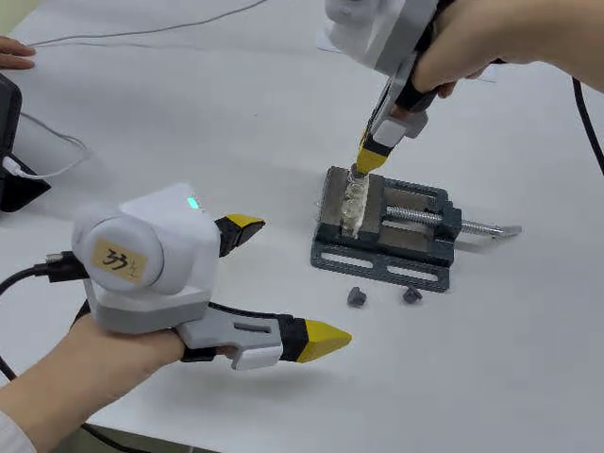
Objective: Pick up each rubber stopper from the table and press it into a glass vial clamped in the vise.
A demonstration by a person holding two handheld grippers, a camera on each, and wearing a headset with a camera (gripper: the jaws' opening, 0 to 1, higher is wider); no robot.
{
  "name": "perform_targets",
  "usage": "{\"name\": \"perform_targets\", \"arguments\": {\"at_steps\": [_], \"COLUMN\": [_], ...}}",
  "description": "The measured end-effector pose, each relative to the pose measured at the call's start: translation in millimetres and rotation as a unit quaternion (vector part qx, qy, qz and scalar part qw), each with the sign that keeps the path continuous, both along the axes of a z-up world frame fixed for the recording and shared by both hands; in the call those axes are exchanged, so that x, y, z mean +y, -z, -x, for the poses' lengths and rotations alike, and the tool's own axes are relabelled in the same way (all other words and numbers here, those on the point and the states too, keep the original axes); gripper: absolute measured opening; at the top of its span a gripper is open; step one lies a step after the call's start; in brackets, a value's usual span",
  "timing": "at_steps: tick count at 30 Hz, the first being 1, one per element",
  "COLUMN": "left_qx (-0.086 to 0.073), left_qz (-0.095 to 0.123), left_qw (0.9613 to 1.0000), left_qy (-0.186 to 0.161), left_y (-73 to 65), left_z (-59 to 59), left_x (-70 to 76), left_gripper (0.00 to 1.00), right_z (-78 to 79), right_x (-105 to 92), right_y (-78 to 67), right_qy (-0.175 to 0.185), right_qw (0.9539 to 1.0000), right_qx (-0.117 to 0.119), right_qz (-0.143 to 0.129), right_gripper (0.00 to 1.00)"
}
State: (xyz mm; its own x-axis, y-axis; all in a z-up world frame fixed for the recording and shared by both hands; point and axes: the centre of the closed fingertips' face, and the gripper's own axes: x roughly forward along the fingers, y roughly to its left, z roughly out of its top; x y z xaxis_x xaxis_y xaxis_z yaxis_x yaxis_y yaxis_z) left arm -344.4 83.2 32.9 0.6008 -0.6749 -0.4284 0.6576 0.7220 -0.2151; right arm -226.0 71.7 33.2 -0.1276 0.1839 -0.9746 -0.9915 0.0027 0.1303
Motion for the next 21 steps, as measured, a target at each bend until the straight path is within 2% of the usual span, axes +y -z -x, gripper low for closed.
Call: {"name": "perform_targets", "arguments": {"at_steps": [2, 3, 5, 8, 12, 15, 19, 21], "left_qx": [-0.001, -0.002, -0.004, -0.008, -0.015, -0.019, -0.023, -0.024], "left_qz": [-0.002, -0.003, -0.001, -0.003, -0.004, -0.006, -0.008, -0.010], "left_qw": [1.0000, 1.0000, 1.0000, 1.0000, 0.9999, 0.9998, 0.9997, 0.9997], "left_qy": [0.002, 0.003, 0.003, 0.003, 0.003, 0.002, 0.003, 0.003], "left_y": [-1.2, -2.1, -4.8, -9.4, -16.4, -19.8, -25.4, -26.6], "left_z": [0.3, 0.3, -0.5, -1.6, -3.9, -5.2, -5.5, -5.9], "left_x": [-1.0, -1.5, -2.0, -2.7, -2.2, -1.8, -3.1, -2.6], "left_gripper": [0.92, 0.92, 0.92, 0.92, 0.92, 0.92, 0.92, 0.92], "right_z": [-2.3, -1.7, -1.5, -1.6, 2.8, 2.2, -2.7, -2.1], "right_x": [1.0, 1.0, 1.0, 2.3, 1.2, 1.0, -0.4, -1.0], "right_y": [0.6, 0.4, 0.8, 1.0, 0.2, 0.2, 0.5, 0.3], "right_qy": [0.005, -0.007, -0.006, -0.046, -0.027, -0.037, -0.027, -0.030], "right_qw": [1.0000, 1.0000, 1.0000, 0.9989, 0.9996, 0.9993, 0.9994, 0.9992], "right_qx": [0.002, -0.001, -0.001, -0.012, -0.004, -0.010, 0.001, -0.001], "right_qz": [-0.002, -0.004, -0.002, 0.005, 0.000, -0.004, -0.022, -0.028], "right_gripper": [0.00, 0.00, 0.00, 0.00, 0.00, 0.00, 0.00, 0.00]}}
